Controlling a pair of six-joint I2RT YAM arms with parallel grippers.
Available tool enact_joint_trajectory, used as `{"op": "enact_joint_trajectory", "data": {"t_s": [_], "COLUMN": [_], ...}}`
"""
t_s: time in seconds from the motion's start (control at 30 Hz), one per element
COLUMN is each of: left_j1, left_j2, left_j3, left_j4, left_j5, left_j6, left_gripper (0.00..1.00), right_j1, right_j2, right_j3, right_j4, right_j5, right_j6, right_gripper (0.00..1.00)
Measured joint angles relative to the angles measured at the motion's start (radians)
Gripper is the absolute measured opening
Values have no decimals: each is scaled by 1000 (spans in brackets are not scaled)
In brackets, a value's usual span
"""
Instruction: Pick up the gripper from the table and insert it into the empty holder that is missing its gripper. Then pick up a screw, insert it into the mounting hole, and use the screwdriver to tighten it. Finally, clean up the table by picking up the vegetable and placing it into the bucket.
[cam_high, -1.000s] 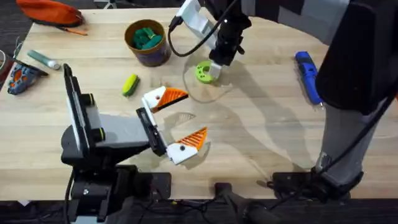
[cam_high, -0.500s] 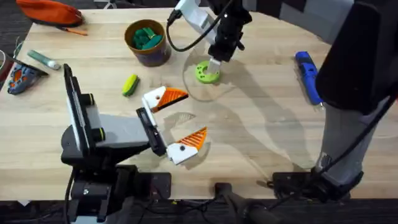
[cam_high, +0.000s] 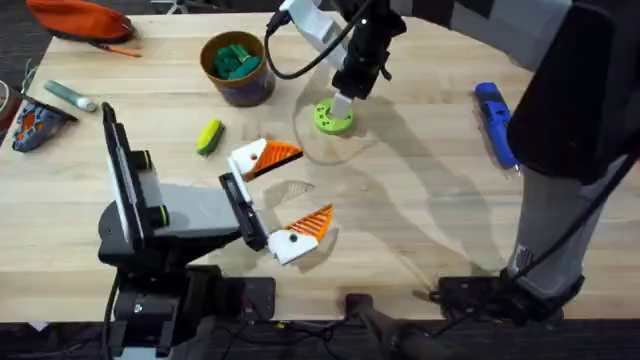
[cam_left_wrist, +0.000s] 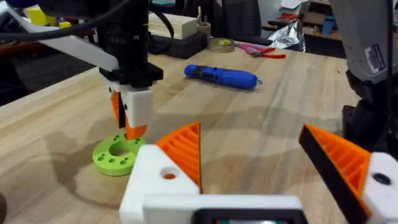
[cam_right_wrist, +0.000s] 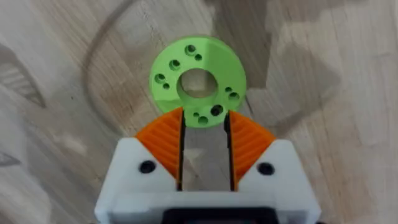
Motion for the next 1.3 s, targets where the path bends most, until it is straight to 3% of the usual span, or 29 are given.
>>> {"op": "enact_joint_trajectory", "data": {"t_s": [0.73, 1.0, 1.3], "left_j1": [0, 0, 0], "left_j2": [0, 0, 0], "left_j3": [0, 0, 0], "left_j4": [0, 0, 0], "left_j5": [0, 0, 0], "left_j6": [0, 0, 0], "left_gripper": [985, 985, 985], "right_j1": [0, 0, 0], "right_j2": [43, 43, 43], "right_j3": [5, 5, 7], "right_j4": [8, 14, 8], "right_j5": [9, 14, 21], "right_j6": [0, 0, 0], "right_gripper": [348, 235, 201]}}
